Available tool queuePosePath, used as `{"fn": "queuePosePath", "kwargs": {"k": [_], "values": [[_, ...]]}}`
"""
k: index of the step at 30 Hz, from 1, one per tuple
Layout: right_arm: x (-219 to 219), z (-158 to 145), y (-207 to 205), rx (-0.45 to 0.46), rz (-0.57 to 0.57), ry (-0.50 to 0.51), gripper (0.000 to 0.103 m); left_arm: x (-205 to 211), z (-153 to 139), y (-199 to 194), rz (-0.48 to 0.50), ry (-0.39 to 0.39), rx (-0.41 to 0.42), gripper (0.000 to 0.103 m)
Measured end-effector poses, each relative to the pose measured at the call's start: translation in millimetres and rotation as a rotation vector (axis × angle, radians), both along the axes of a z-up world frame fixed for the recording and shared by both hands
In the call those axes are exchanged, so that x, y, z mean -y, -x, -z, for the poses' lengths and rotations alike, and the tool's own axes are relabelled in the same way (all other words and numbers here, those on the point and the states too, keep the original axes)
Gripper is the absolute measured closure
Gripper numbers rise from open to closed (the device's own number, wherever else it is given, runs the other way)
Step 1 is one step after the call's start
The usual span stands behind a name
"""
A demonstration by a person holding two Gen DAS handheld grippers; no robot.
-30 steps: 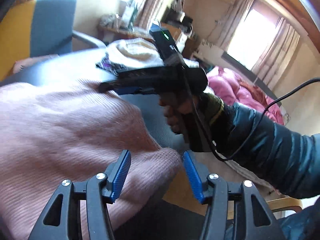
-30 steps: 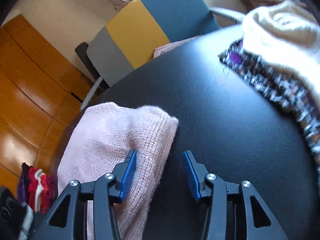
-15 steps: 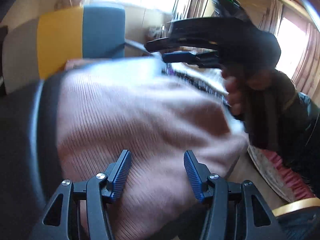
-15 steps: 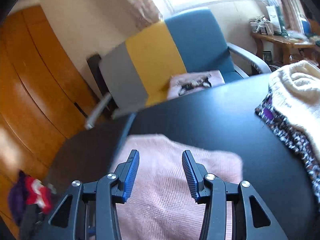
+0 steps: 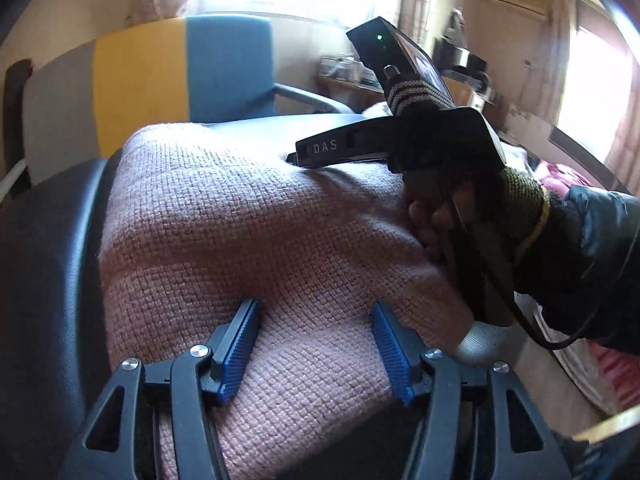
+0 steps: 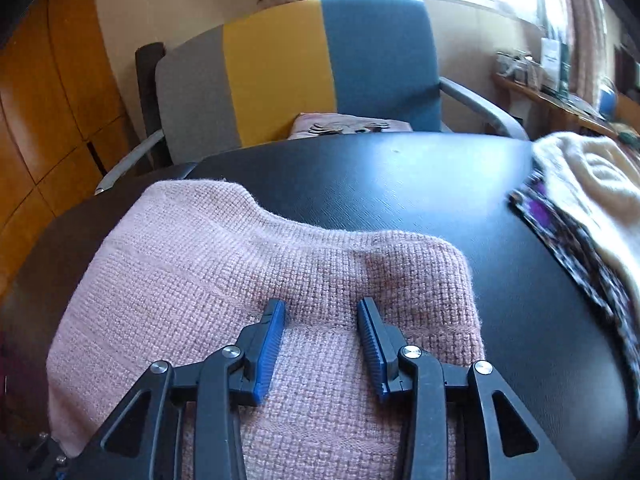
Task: Fold clothes
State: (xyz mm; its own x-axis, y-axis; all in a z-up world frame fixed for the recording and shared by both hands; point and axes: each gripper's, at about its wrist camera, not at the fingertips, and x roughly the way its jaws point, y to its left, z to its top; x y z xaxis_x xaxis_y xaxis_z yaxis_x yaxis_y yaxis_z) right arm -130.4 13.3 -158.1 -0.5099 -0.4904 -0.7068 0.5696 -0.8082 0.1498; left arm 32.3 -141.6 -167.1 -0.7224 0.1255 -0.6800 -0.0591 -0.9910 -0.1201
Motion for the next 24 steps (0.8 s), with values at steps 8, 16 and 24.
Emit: {"fn": "queuePosePath", "kwargs": {"k": [8, 16, 24], "values": [[-1.5, -7.2, 12.4, 0.055, -0.08, 0.106, 0.046, 41.7, -38.3, -16.5, -0.121, -0.107, -0.038, 0.042], [-51.7, -46.0, 7.3, 0.126, -0.073, 0.301, 0.023, 131.6, -40.8, -4.5, -0.263, -0.3, -0.011, 0.032], [-85.3, -8.2, 26.2, 0.333, -0.122, 0.305, 0.017, 158.9, 6.9, 46.3, -0.209, -0.551, 0.108, 0.031]]}}
